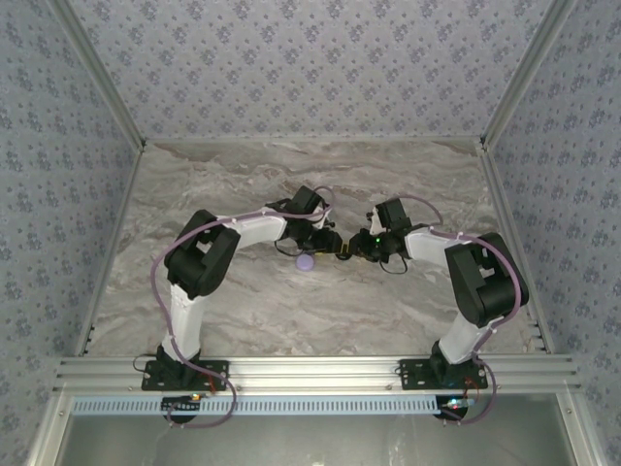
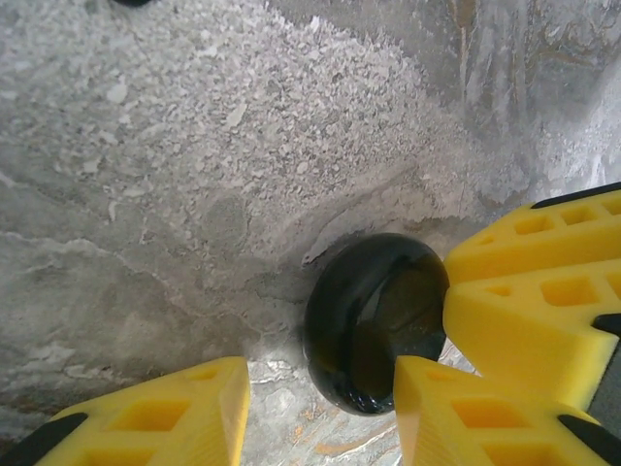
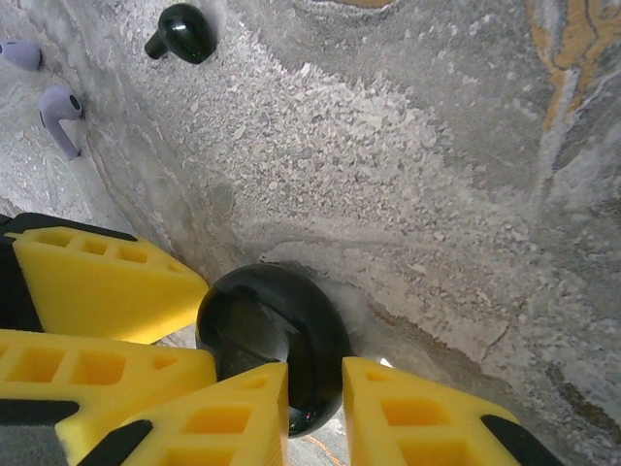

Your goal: Insert the wireless bluetooth earbuds into the charging case

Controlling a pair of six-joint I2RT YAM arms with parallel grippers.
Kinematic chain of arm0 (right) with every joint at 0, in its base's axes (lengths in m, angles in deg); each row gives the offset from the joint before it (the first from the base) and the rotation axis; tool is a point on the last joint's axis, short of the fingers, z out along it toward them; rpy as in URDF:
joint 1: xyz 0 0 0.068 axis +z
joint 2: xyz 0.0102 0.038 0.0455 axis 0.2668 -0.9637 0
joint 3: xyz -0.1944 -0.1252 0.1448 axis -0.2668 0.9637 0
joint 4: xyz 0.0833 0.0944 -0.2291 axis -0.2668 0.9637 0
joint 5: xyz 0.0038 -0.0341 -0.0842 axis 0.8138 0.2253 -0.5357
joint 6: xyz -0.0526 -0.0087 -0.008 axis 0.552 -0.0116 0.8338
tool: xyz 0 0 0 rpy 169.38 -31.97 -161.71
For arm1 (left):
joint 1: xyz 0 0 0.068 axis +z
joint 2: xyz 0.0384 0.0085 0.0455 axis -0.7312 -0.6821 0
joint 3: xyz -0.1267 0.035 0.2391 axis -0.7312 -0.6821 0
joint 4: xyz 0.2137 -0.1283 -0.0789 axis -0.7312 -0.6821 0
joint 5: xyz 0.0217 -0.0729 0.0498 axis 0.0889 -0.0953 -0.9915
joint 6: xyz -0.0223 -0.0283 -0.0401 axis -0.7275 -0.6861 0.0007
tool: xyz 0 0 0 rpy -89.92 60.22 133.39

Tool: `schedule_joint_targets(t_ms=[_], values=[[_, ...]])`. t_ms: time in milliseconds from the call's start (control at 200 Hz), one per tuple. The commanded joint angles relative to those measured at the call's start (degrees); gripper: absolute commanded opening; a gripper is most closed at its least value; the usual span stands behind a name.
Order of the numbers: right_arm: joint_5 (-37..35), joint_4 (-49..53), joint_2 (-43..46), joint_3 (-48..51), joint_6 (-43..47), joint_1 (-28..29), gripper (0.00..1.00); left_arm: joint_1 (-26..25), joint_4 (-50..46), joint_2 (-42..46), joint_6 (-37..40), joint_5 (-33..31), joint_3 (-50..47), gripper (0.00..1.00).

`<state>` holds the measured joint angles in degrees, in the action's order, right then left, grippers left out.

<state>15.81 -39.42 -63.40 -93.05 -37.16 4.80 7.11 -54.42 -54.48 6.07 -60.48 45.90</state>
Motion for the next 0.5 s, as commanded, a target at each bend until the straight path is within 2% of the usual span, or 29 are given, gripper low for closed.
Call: schedule_joint_targets(t_ms=[0,500], values=[[-2.0,0.85,-0.98,1.32,-0.88,0.28,0.22,-0.74,0.58,-1.28,-1.05,1.81,1.61,0.44],[0.58,-3.31,-1.4,3.78,-3.98,-1.07,0.18,-0.75,10.54,-1.4,-8.45,5.52,-1.5,0.38]])
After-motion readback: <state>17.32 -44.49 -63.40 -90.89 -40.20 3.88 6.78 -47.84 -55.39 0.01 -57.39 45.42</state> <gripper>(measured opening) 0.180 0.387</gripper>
